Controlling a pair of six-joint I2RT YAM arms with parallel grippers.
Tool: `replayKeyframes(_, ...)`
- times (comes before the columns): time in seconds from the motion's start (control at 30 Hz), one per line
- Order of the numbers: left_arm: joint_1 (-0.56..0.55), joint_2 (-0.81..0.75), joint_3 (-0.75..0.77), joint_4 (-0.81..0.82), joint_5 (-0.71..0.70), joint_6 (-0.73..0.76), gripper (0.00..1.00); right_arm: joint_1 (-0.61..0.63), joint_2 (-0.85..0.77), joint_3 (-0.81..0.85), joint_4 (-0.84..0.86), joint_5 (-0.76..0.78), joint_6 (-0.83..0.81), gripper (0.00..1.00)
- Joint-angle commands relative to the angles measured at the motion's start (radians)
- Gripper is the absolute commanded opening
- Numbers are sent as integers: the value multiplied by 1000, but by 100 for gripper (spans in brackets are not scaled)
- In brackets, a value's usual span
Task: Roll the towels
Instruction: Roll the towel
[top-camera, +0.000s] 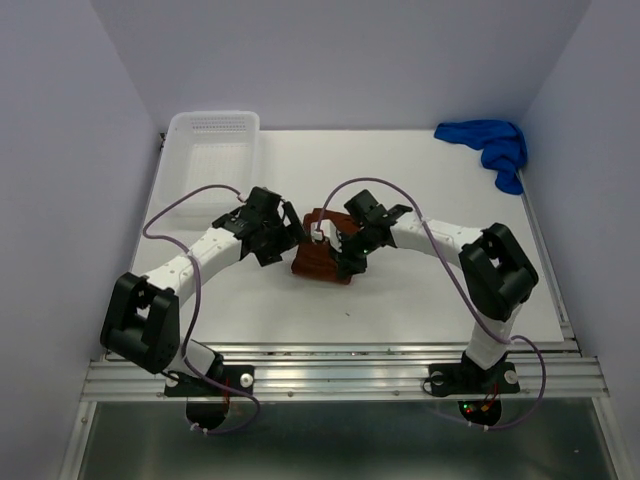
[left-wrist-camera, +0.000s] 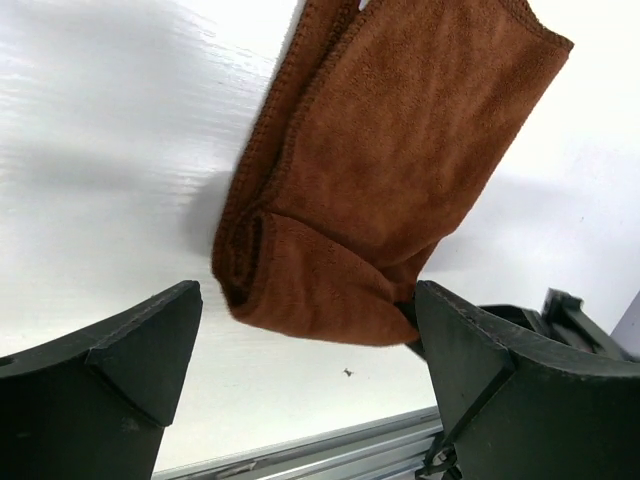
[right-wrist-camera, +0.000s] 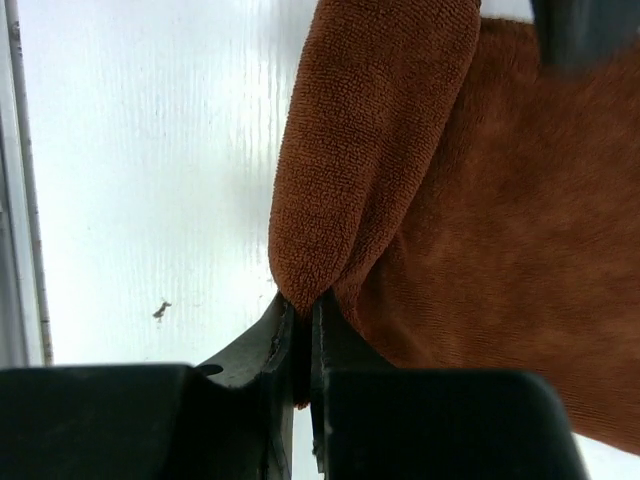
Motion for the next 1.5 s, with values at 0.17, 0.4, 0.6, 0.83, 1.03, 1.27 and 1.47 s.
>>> replayKeyframes(0.17,5,-138,-113,38,-82,-82,99,-69,70,7,-60,-144,112,1)
replayKeyframes(0.4,2,-144,-184,98,-47,-93,99,-101,112,10,-40,-189,181,1)
replayKeyframes(0.6,-8,-276,-351,334,-6,-87,99,-143,156,38,-37,-257,261,1)
replayKeyframes(0.83,-27,-259,-428,488,51,-66,99,-190,216,36,4,-346,356,1)
replayKeyframes(1.03,-64,-180,-407,549,57,-20,97,-219,250,62,27,-349,417,1)
replayKeyframes(1.27,-64,-108,-394,551,46,-20,86,-239,267,70,27,-337,425,1)
replayKeyframes(1.47,-64,-17,-344,580,31,-23,85,-239,270,59,23,-344,399,1)
